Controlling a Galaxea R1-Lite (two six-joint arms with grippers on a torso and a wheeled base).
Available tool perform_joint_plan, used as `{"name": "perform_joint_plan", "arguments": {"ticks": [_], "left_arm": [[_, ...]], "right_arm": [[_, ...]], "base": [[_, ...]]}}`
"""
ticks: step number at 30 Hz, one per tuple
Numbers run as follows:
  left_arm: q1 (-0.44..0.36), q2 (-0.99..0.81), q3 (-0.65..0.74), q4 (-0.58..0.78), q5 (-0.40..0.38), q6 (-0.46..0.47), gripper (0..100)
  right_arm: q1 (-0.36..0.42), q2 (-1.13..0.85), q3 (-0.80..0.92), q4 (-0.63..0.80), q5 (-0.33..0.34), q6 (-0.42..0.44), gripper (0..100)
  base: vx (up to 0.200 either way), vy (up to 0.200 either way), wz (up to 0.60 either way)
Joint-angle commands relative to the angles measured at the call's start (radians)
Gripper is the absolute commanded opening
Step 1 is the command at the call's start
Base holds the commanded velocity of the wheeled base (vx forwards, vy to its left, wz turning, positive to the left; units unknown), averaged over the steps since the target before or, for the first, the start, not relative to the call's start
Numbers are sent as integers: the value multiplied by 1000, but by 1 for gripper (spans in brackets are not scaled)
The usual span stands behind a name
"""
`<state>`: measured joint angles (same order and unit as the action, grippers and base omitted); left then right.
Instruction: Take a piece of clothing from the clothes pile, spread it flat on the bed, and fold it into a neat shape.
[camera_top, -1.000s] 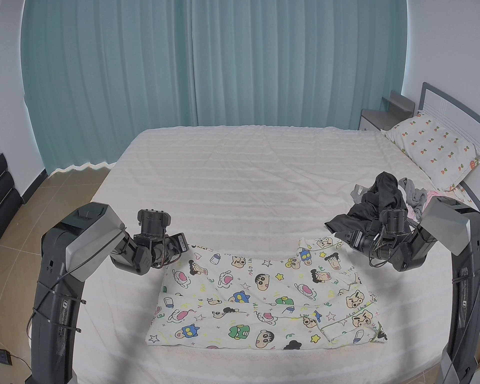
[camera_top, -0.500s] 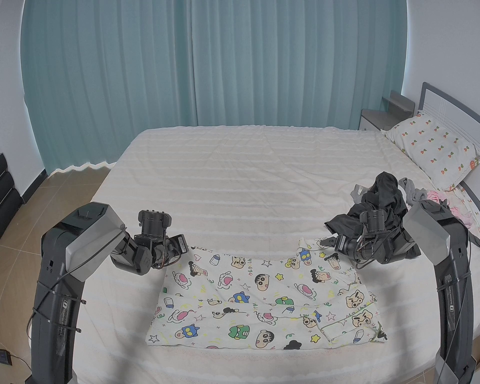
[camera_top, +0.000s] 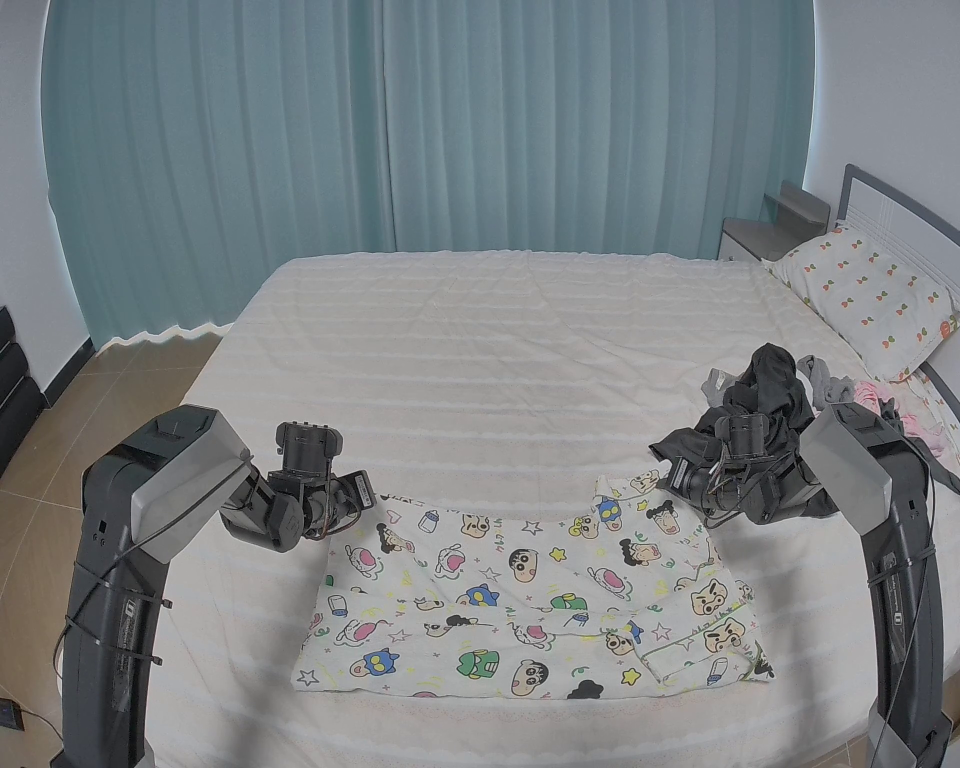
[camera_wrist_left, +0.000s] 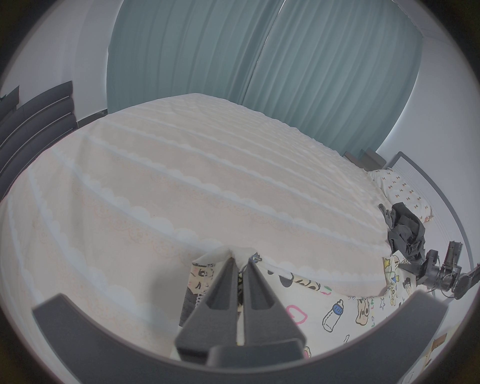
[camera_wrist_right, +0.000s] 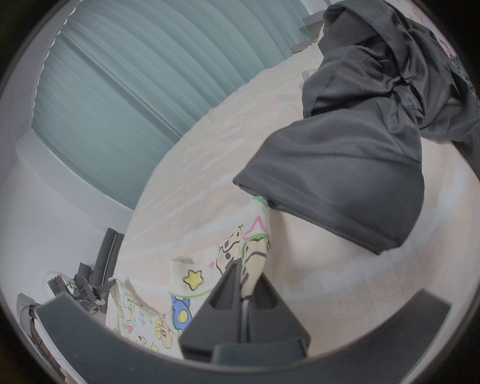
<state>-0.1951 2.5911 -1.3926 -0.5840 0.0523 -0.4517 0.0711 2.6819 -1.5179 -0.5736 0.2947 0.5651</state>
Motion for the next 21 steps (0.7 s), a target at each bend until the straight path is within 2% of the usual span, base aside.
{"name": "perform_joint_plan", "arguments": {"ticks": [1, 10, 20, 21], "left_arm": [[-1, -16, -3, 0, 35, 1, 0], [-1, -48, 1, 7, 43, 1, 0], [-3, -95, 79, 6, 41, 5, 0], [-3, -104, 92, 4, 40, 5, 0]], "right_arm": [[-7, -10, 35, -84, 8, 33, 0], [-27, -39, 128, -241, 66, 36, 0], [-71, -88, 288, -414, 215, 35, 0], [-80, -102, 312, -430, 250, 35, 0]], "base": [[0, 0, 0], [0, 0, 0], [0, 0, 0], [0, 0, 0]]}}
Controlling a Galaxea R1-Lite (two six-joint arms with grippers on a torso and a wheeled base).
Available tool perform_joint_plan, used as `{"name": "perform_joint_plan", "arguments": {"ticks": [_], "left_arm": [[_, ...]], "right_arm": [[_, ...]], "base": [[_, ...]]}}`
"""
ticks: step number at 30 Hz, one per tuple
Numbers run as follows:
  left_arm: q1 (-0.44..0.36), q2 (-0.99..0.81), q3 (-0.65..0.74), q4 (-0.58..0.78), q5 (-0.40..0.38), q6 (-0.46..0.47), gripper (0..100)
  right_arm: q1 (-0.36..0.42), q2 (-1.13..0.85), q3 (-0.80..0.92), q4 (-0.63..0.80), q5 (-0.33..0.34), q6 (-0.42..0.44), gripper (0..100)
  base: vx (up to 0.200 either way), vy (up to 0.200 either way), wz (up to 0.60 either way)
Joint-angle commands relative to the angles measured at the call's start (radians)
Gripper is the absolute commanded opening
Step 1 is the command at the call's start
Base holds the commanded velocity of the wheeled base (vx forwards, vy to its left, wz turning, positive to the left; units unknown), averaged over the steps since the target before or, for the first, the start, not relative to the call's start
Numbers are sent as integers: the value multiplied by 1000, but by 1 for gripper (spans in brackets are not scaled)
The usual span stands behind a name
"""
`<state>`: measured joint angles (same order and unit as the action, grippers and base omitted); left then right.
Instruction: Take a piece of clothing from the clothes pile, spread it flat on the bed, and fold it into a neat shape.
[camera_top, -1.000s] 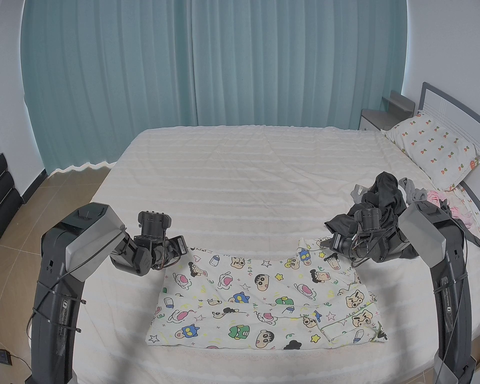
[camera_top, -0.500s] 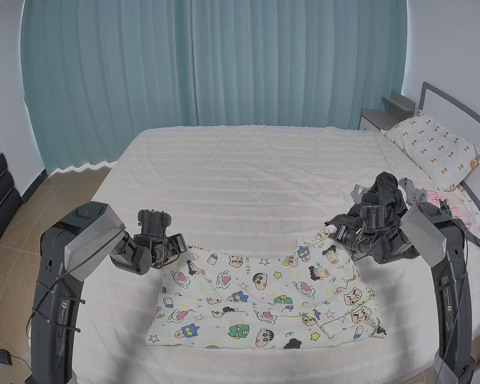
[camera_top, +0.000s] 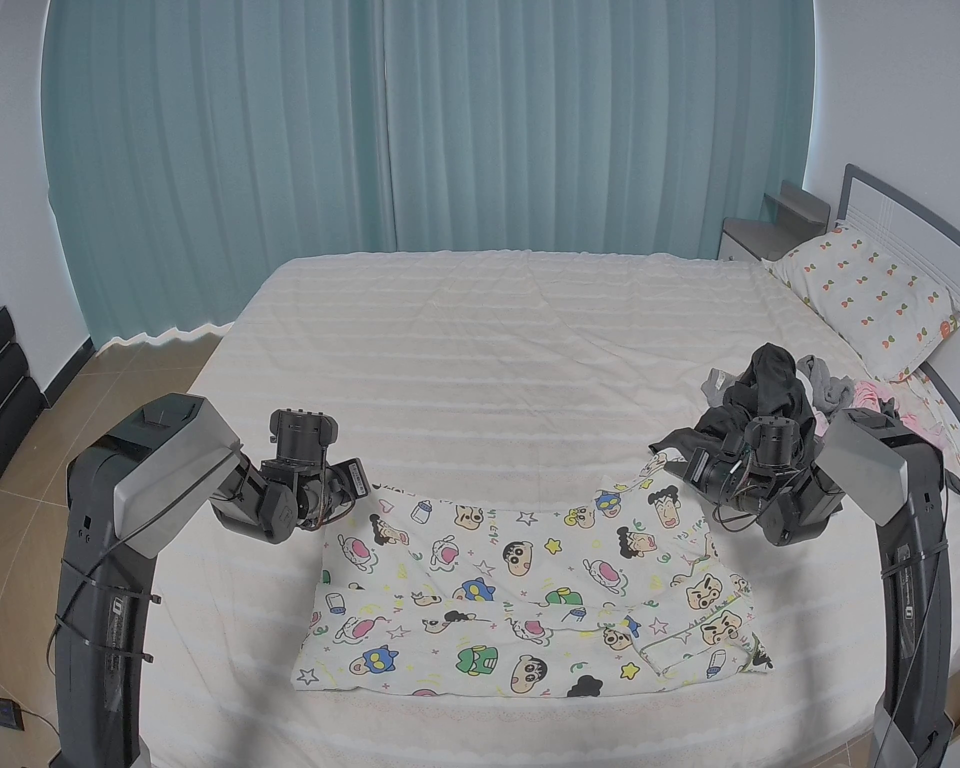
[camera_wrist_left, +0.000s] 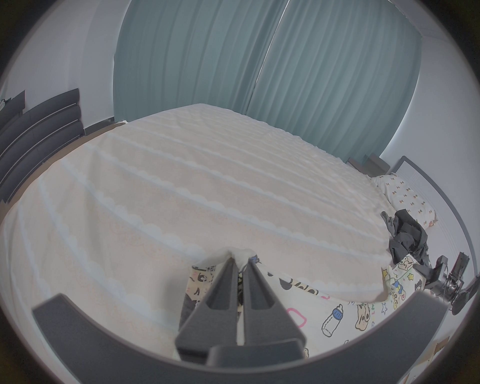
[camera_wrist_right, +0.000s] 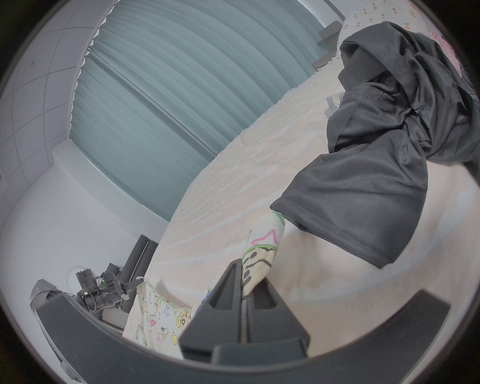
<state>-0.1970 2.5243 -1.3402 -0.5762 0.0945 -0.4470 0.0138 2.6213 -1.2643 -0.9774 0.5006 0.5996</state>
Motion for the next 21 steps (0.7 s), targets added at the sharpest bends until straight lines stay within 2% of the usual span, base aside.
{"name": "perform_joint_plan", "arguments": {"ticks": [1, 5, 11, 12, 21], "left_arm": [[-1, -44, 47, -5, -2, 1, 0], [-2, -67, 70, -8, -5, -1, 0], [-13, -107, 116, -11, -12, -2, 0], [-19, -122, 144, -13, -15, -1, 0], [-22, -121, 154, -16, -15, -1, 0]], "right_arm": [[-28, -55, 80, -40, 75, 0, 0], [-41, -86, 137, -76, 136, 0, 0], [-49, -121, 186, -95, 176, -1, 0], [-51, -133, 204, -92, 203, -1, 0], [-40, -112, 167, -29, 205, -3, 0]], "base": [[0, 0, 0], [0, 0, 0], [0, 0, 0], [0, 0, 0], [0, 0, 0]]}}
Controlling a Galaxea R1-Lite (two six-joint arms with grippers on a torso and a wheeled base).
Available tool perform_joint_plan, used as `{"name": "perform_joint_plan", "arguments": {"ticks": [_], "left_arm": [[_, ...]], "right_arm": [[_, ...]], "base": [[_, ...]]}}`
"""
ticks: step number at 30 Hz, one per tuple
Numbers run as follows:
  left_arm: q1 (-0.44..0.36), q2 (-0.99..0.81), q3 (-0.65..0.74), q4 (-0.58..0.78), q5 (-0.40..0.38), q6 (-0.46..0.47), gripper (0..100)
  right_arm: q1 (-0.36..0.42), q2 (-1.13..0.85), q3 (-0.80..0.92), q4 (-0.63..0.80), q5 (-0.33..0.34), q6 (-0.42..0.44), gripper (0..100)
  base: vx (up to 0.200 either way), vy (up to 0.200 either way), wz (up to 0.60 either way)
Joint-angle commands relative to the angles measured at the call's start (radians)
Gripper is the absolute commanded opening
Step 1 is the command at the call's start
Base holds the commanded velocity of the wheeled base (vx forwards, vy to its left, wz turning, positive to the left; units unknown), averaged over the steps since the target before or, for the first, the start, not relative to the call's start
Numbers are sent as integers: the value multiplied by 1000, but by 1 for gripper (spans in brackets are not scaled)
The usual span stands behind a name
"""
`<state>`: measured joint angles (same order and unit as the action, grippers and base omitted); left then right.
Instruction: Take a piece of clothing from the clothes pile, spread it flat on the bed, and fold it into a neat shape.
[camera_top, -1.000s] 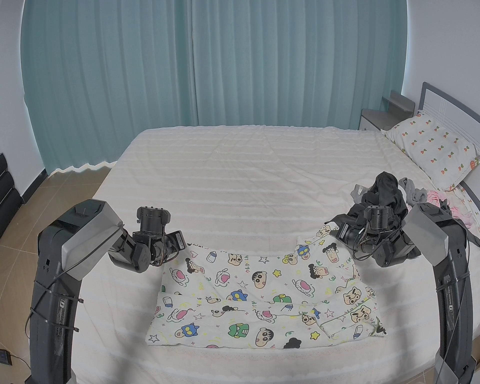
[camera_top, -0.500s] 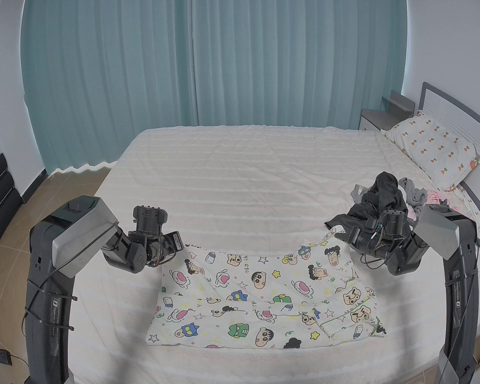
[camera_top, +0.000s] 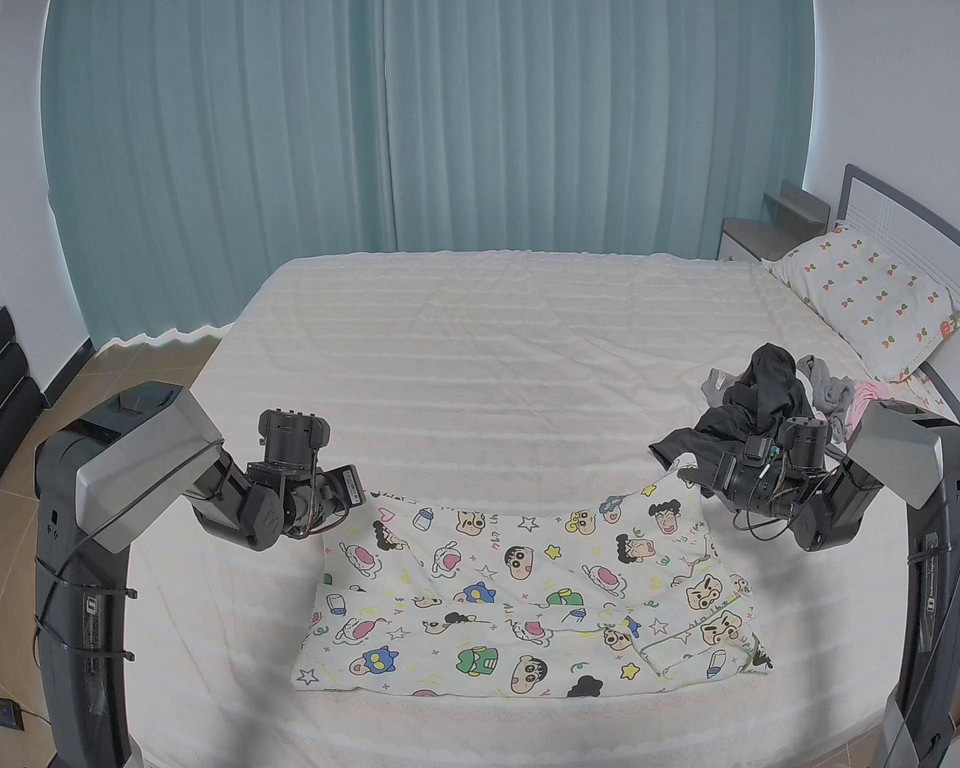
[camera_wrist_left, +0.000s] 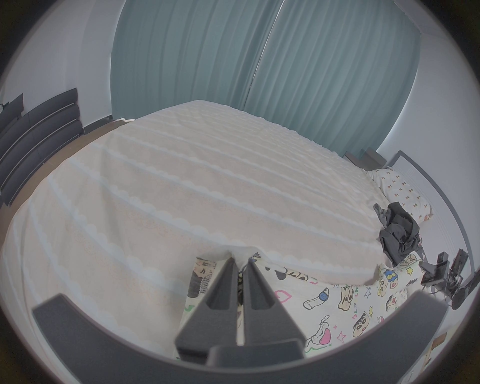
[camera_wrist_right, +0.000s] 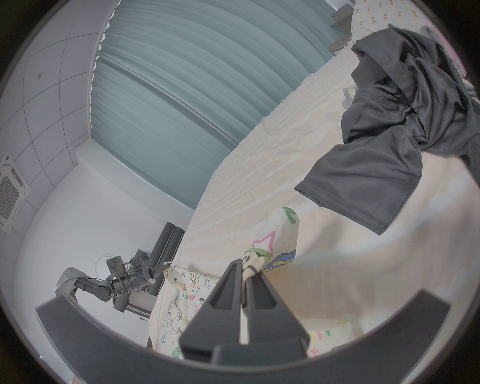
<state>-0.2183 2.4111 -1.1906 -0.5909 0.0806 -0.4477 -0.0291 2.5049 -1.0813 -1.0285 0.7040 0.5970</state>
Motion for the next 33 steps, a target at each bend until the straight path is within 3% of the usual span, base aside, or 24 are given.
{"name": "perform_joint_plan", "arguments": {"ticks": [1, 5, 6, 23, 24, 33], "left_arm": [[-1, -6, 5, -1, -1, -2, 0], [-1, -1, 2, -3, 1, -2, 0], [-1, -1, 2, -3, 1, -2, 0], [-16, -1, 3, -3, 5, -3, 0], [-16, -1, 3, -3, 5, -3, 0], [-16, -3, 6, -3, 8, 1, 0]], "right_arm": [[5, 9, -31, 45, 2, -5, 0], [8, 35, -91, 116, 2, -11, 0], [9, 38, -100, 123, 0, -13, 100], [86, 91, -184, 222, -1, -43, 100], [83, 88, -187, 240, -1, -43, 0], [35, 84, -187, 263, -12, -71, 0]], "base": [[0, 0, 0], [0, 0, 0], [0, 0, 0], [0, 0, 0], [0, 0, 0], [0, 0, 0]]}}
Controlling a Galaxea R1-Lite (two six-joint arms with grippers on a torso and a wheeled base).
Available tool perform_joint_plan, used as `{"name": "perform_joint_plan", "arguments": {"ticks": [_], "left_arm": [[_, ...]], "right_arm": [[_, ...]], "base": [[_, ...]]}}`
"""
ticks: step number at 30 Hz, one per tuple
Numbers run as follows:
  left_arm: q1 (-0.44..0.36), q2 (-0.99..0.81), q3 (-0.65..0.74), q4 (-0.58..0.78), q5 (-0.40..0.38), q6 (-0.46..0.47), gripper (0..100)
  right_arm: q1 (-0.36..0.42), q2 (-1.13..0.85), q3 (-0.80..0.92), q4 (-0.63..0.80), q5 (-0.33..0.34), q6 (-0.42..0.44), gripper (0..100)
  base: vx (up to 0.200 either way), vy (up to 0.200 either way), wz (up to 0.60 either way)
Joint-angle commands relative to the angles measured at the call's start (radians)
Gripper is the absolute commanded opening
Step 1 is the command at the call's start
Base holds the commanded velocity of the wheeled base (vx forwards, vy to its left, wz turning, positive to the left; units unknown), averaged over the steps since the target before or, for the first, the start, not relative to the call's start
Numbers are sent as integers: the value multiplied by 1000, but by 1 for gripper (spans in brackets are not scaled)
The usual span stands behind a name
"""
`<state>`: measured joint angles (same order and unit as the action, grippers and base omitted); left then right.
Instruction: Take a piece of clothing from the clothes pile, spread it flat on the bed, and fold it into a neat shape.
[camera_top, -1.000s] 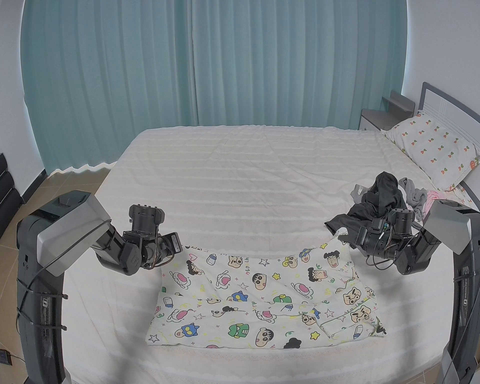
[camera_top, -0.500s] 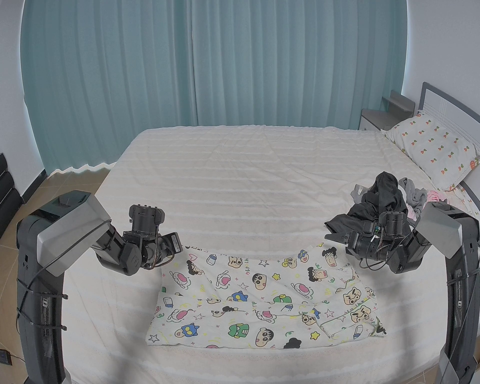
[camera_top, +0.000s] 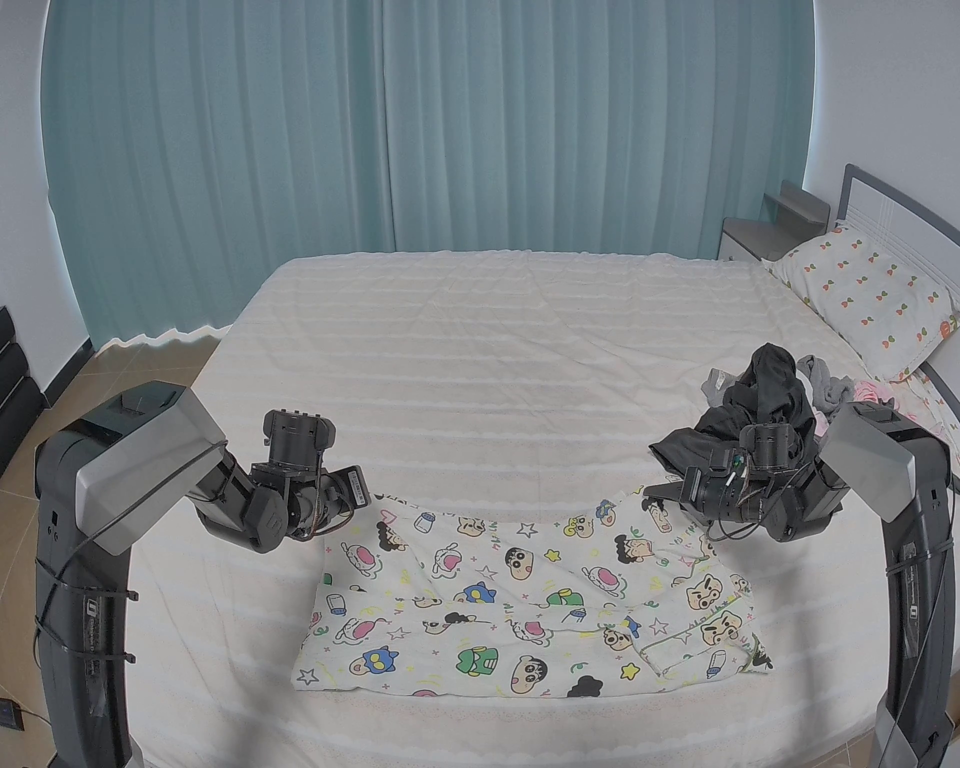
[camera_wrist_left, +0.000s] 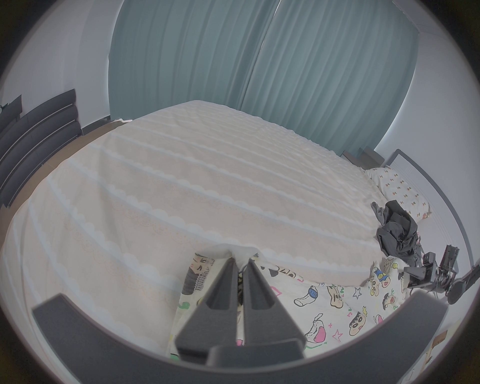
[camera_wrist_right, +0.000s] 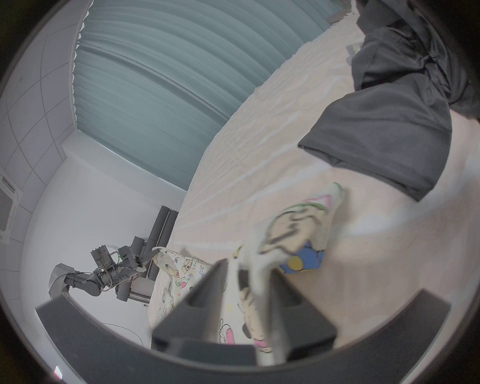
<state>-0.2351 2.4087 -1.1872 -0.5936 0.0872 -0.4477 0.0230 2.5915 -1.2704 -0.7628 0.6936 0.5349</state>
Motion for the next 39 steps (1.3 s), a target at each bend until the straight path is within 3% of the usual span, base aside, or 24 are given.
{"name": "perform_joint_plan", "arguments": {"ticks": [1, 11, 16, 21, 27, 39], "left_arm": [[0, 0, 3, 0, 2, 1, 0], [-1, -37, 51, -2, 2, 0, 0], [-3, -100, 159, -74, -6, -5, 0], [-3, -109, 239, -150, -6, -2, 0], [0, -115, 360, -255, -7, -2, 0], [-1, -103, 569, -436, -34, -3, 0]], "right_arm": [[-17, -2, 2, -3, -2, -9, 0], [-48, -80, 143, -124, 12, -21, 0], [-77, -142, 276, -234, 80, -23, 0], [-95, -165, 324, -248, 109, -33, 0], [-107, -185, 425, -248, 147, -142, 0], [-107, -183, 574, -248, 147, -349, 0]], "base": [[0, 0, 0], [0, 0, 0], [0, 0, 0], [0, 0, 0], [0, 0, 0], [0, 0, 0]]}}
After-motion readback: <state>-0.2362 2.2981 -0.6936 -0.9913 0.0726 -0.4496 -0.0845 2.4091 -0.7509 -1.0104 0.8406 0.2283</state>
